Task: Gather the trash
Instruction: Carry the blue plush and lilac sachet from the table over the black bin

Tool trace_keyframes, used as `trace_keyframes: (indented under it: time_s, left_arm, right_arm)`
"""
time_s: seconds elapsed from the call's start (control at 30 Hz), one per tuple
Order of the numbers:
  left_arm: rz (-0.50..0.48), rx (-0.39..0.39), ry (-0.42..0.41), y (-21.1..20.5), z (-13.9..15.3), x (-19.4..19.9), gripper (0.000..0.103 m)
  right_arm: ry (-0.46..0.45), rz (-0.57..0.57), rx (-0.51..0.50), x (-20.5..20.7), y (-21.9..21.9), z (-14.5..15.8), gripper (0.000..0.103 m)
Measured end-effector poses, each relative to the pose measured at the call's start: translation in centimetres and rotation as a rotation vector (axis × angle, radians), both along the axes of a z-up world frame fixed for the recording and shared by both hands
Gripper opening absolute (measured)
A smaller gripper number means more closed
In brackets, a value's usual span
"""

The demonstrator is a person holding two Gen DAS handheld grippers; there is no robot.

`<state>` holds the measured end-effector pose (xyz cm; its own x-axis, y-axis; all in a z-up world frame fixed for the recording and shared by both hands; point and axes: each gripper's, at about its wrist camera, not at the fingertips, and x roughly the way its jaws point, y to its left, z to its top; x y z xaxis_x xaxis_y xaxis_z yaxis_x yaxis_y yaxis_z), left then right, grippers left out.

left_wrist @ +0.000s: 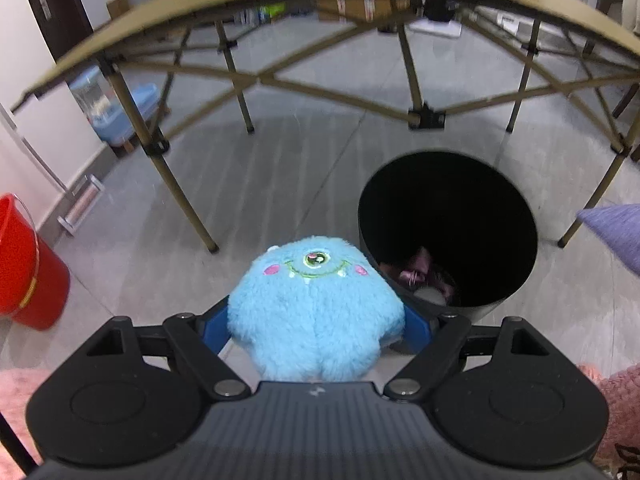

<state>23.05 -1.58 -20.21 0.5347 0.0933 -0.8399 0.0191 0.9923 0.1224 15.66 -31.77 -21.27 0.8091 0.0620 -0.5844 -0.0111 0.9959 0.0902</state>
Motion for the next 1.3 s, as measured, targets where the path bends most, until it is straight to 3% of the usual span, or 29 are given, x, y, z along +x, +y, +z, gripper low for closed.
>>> trace_keyframes:
  time_s: [0.33,1.3]
  left_arm:
    - [0.04,-0.055,0.134,0.6,-2.8,2.6,0.084]
    - [-0.064,-0.06,0.133,-7.5,-2.9,8.2,0.084]
  right_arm:
    - [0.066,-0.075,0.02,3.3,-1.9,-2.6,0.015]
    - [0.108,-0.14,0.029,9.0,-4.6,-5.4,0.015]
